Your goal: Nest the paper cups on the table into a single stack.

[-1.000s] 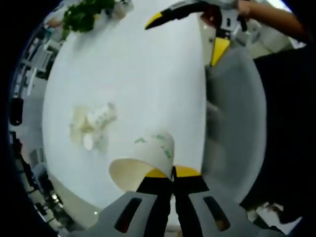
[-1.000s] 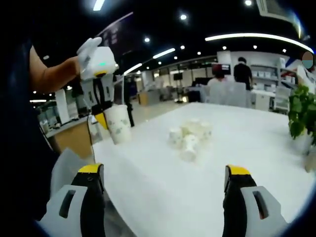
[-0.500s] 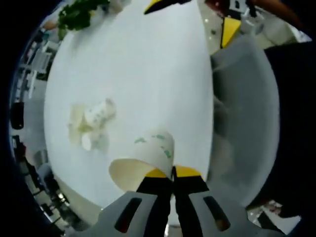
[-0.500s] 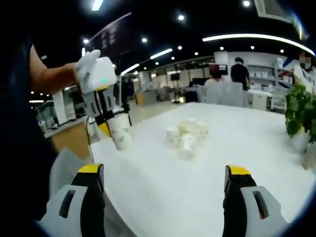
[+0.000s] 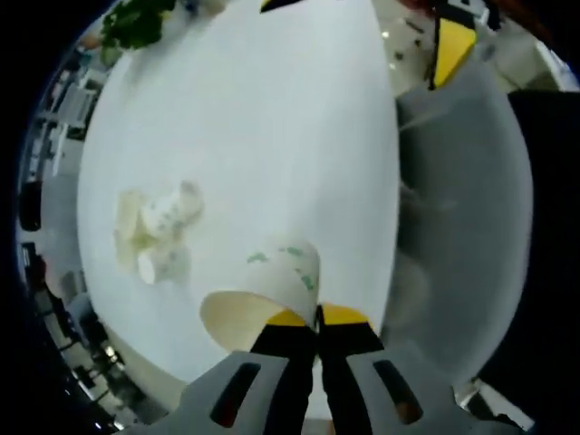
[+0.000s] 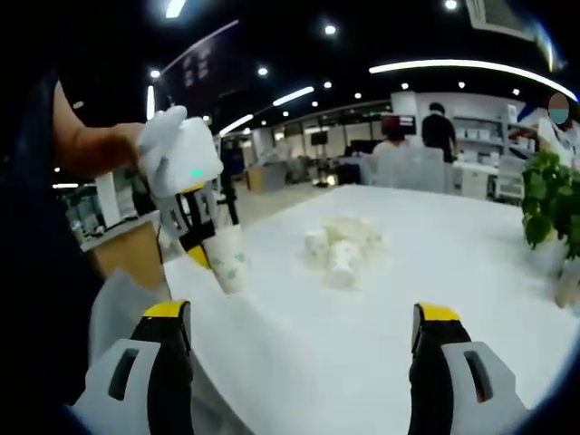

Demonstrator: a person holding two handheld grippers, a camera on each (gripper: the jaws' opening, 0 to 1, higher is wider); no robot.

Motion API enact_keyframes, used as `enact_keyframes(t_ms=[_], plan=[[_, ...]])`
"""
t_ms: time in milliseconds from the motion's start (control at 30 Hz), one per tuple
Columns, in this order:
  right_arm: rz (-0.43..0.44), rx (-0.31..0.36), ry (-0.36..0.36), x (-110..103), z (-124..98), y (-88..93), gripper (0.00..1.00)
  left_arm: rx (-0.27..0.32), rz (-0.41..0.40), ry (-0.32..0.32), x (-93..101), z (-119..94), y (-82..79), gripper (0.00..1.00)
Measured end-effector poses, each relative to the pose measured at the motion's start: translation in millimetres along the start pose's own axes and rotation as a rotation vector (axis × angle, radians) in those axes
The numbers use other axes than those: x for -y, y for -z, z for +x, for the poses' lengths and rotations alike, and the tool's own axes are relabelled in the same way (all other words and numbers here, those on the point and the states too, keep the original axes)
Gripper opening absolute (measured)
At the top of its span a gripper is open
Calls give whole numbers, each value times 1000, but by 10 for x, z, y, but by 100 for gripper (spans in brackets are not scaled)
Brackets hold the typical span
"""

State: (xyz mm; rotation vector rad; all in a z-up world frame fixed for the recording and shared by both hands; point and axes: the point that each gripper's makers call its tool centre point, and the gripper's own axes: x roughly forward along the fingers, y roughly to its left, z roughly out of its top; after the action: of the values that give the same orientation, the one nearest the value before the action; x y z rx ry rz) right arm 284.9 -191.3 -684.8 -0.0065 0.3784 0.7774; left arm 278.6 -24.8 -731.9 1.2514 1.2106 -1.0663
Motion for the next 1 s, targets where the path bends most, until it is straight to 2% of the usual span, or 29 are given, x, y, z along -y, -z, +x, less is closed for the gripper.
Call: enact_keyframes(t_ms=[300,400,633,800,1000], plan=[[2,-11,7,10,-30,73,100,-40,-3,-20,58,259,-56,0],[5,-13,12,5,-42,80,100,-35,-24,-9,106,346,-83,0],[5,-26,18,20,-92,147,100,-60,-3,-25,198,541,-139,0],[-12,1,2,-39,-155,158,100,-71,16,-4,295,633,-176,0],[-12,3,17,-1,-194,166,100,-78,9,7,300,765,-158,0]])
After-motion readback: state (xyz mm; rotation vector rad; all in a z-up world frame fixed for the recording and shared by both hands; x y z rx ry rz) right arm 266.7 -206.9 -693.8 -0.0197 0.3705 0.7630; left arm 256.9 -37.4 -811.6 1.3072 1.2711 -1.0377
